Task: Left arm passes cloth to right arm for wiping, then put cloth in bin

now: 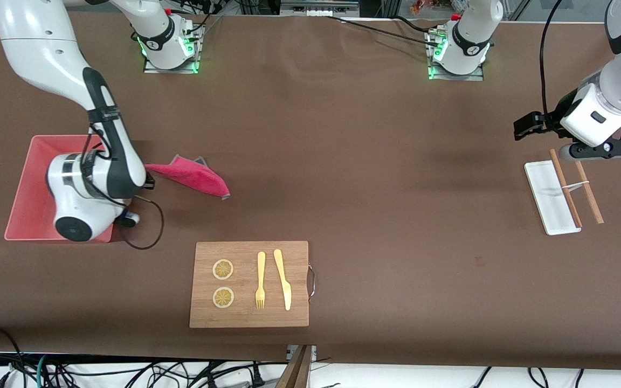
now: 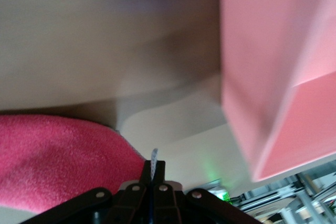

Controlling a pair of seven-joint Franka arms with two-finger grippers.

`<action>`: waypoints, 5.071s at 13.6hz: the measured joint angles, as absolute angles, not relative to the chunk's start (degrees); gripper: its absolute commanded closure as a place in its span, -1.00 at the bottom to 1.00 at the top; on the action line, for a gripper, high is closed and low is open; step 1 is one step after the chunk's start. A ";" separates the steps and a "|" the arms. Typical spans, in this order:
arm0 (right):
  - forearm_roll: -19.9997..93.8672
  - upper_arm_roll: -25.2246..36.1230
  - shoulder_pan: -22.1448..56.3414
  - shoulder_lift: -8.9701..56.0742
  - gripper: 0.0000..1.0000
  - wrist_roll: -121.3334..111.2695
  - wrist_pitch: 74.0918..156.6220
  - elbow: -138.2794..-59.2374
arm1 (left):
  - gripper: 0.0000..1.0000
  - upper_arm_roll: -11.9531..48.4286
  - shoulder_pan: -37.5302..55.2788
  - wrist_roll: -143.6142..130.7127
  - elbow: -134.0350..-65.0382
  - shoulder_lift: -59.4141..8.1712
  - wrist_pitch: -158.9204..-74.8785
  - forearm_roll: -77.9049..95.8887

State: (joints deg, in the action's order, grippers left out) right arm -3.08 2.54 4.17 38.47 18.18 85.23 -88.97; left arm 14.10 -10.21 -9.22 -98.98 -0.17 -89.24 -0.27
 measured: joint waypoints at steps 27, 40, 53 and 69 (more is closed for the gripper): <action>15.79 0.67 33.88 39.33 1.00 63.28 103.26 -81.91 | -1.00 -5.74 8.21 -9.23 -94.07 -0.89 -85.22 -0.25; 11.97 3.37 19.91 39.52 1.00 38.30 85.55 -84.94 | -1.00 -5.11 8.25 -9.23 -93.62 -1.10 -85.33 -0.03; -4.47 3.61 10.48 37.70 1.00 14.58 78.25 -78.36 | -1.00 -3.93 8.27 -9.23 -93.45 -1.09 -85.33 -0.03; -7.88 26.83 9.59 31.08 1.00 -25.19 59.52 -60.68 | -1.00 -2.23 8.28 -9.23 -93.04 -1.09 -85.33 -0.03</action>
